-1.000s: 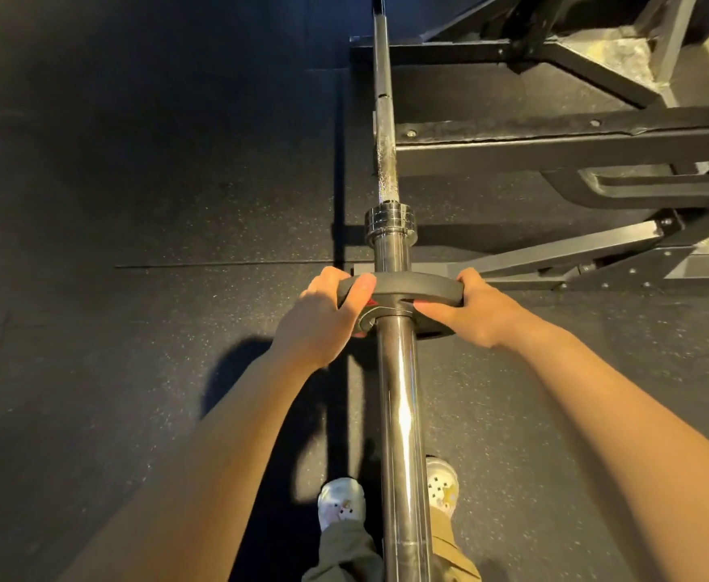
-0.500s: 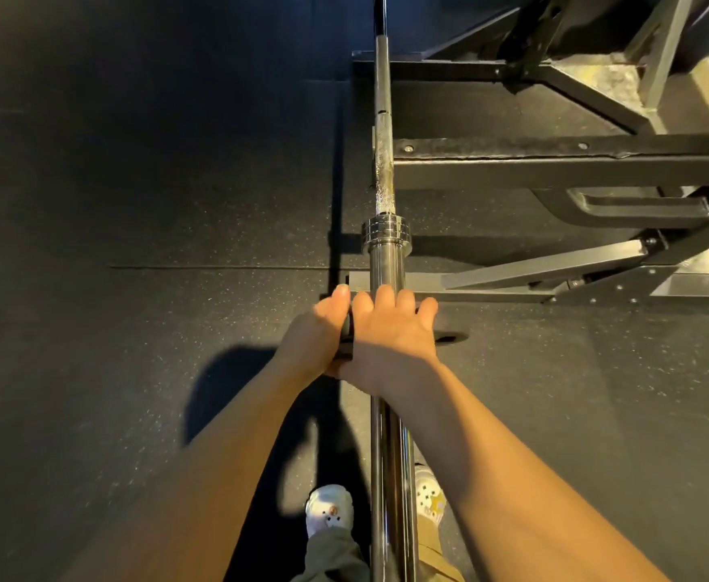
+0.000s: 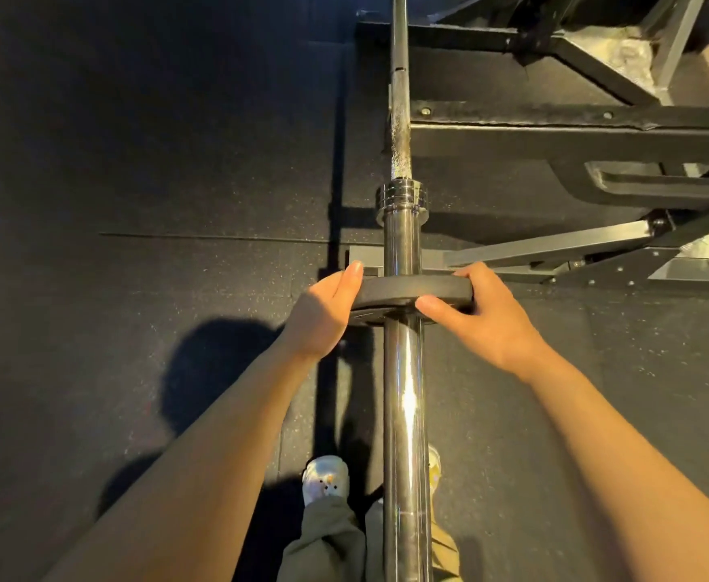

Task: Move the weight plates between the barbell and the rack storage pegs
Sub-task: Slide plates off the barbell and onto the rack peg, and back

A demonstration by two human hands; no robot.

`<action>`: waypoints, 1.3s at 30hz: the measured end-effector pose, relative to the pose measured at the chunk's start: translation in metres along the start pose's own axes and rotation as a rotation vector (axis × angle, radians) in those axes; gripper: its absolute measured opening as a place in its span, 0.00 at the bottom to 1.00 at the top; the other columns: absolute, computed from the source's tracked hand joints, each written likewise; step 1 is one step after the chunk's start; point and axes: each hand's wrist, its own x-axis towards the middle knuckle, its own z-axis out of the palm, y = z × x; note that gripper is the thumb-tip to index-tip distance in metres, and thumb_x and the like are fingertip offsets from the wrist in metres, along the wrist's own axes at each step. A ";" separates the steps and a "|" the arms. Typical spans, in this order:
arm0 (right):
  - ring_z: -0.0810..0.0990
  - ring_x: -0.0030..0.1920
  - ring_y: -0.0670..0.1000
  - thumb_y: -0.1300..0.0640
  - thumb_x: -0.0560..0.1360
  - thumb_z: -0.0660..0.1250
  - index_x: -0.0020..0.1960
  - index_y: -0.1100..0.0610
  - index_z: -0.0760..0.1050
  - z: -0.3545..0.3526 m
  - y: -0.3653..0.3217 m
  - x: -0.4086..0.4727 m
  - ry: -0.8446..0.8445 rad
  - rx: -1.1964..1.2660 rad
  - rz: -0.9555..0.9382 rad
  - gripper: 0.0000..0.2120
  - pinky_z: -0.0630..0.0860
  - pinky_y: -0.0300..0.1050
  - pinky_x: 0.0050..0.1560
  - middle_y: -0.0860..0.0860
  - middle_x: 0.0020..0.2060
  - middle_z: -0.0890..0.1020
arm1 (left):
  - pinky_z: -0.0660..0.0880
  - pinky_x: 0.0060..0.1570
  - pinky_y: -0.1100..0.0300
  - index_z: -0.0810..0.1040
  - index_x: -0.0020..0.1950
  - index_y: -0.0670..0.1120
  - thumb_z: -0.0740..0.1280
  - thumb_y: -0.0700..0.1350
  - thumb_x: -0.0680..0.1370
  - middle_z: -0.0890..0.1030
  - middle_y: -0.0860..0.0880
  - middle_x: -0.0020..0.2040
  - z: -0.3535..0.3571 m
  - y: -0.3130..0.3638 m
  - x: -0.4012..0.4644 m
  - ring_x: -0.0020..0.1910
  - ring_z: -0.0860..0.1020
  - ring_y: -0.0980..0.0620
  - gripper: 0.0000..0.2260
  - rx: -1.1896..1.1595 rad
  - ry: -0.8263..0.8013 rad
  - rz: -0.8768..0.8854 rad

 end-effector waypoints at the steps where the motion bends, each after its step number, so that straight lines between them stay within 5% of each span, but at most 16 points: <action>1: 0.74 0.49 0.51 0.29 0.62 0.65 0.49 0.51 0.69 0.003 -0.003 -0.001 0.017 -0.061 0.011 0.28 0.68 0.42 0.43 0.47 0.46 0.74 | 0.72 0.38 0.62 0.72 0.42 0.44 0.50 0.53 0.84 0.73 0.45 0.35 0.001 0.002 -0.001 0.34 0.73 0.51 0.19 0.025 -0.003 0.008; 4: 0.71 0.50 0.52 0.26 0.66 0.60 0.51 0.54 0.68 0.007 -0.022 -0.011 0.024 -0.463 -0.045 0.32 0.71 0.48 0.49 0.48 0.47 0.72 | 0.69 0.41 0.65 0.69 0.39 0.46 0.47 0.50 0.85 0.71 0.47 0.36 0.000 -0.005 -0.005 0.36 0.71 0.55 0.19 0.021 -0.009 -0.149; 7: 0.70 0.56 0.56 0.39 0.70 0.68 0.59 0.55 0.65 0.023 -0.039 -0.028 0.048 -0.723 -0.195 0.26 0.67 0.51 0.60 0.53 0.55 0.71 | 0.68 0.45 0.59 0.75 0.47 0.42 0.49 0.52 0.84 0.76 0.42 0.42 -0.002 -0.015 -0.008 0.44 0.75 0.48 0.20 0.037 0.030 -0.320; 11: 0.69 0.59 0.59 0.51 0.69 0.70 0.63 0.56 0.63 0.035 -0.045 -0.028 0.042 -0.736 -0.178 0.27 0.63 0.52 0.62 0.55 0.58 0.70 | 0.72 0.54 0.51 0.79 0.47 0.41 0.50 0.56 0.83 0.81 0.39 0.46 0.000 -0.002 -0.014 0.48 0.79 0.43 0.24 0.111 0.006 -0.259; 15: 0.69 0.49 0.56 0.56 0.67 0.71 0.55 0.57 0.68 0.029 -0.027 -0.030 0.082 -0.593 -0.258 0.20 0.63 0.48 0.52 0.53 0.48 0.70 | 0.71 0.41 0.51 0.74 0.41 0.41 0.51 0.59 0.81 0.75 0.40 0.36 0.009 0.000 -0.038 0.36 0.74 0.45 0.24 0.171 0.008 0.017; 18: 0.68 0.46 0.50 0.57 0.68 0.73 0.53 0.54 0.69 0.009 -0.005 -0.026 0.008 -0.433 -0.290 0.17 0.60 0.41 0.46 0.47 0.46 0.69 | 0.66 0.35 0.55 0.67 0.36 0.48 0.50 0.58 0.78 0.67 0.50 0.29 0.008 -0.012 -0.040 0.28 0.66 0.55 0.18 0.275 0.037 0.097; 22: 0.68 0.44 0.46 0.53 0.74 0.69 0.53 0.52 0.66 -0.005 0.007 -0.020 -0.075 -0.364 -0.236 0.13 0.61 0.39 0.42 0.44 0.45 0.69 | 0.68 0.38 0.53 0.67 0.38 0.50 0.48 0.60 0.78 0.69 0.49 0.33 0.005 -0.017 -0.038 0.32 0.68 0.53 0.19 0.305 0.028 0.050; 24: 0.69 0.44 0.48 0.53 0.75 0.69 0.49 0.53 0.63 -0.003 0.003 -0.021 -0.055 -0.387 -0.218 0.14 0.61 0.41 0.42 0.46 0.44 0.70 | 0.68 0.43 0.60 0.68 0.42 0.53 0.47 0.60 0.79 0.73 0.48 0.39 0.004 -0.022 -0.035 0.39 0.71 0.55 0.16 0.263 0.000 -0.003; 28: 0.72 0.51 0.55 0.54 0.77 0.63 0.53 0.54 0.63 0.007 -0.027 -0.028 -0.069 -0.780 -0.302 0.10 0.63 0.47 0.46 0.54 0.53 0.75 | 0.69 0.60 0.60 0.75 0.54 0.46 0.45 0.59 0.83 0.77 0.44 0.52 0.004 -0.025 -0.040 0.53 0.75 0.55 0.24 -0.004 -0.016 -0.239; 33: 0.71 0.59 0.56 0.60 0.76 0.61 0.61 0.55 0.64 0.025 -0.049 -0.041 -0.125 -0.915 -0.314 0.15 0.65 0.53 0.59 0.54 0.56 0.75 | 0.68 0.52 0.59 0.73 0.46 0.50 0.43 0.53 0.84 0.76 0.49 0.45 0.012 -0.023 -0.051 0.46 0.74 0.57 0.21 -0.169 0.055 -0.390; 39: 0.70 0.57 0.53 0.52 0.76 0.65 0.57 0.51 0.66 0.018 -0.033 -0.037 -0.111 -0.710 -0.342 0.13 0.64 0.51 0.54 0.49 0.54 0.74 | 0.66 0.58 0.58 0.75 0.49 0.50 0.44 0.56 0.83 0.77 0.48 0.47 0.002 -0.024 -0.046 0.50 0.74 0.55 0.21 -0.052 0.003 -0.408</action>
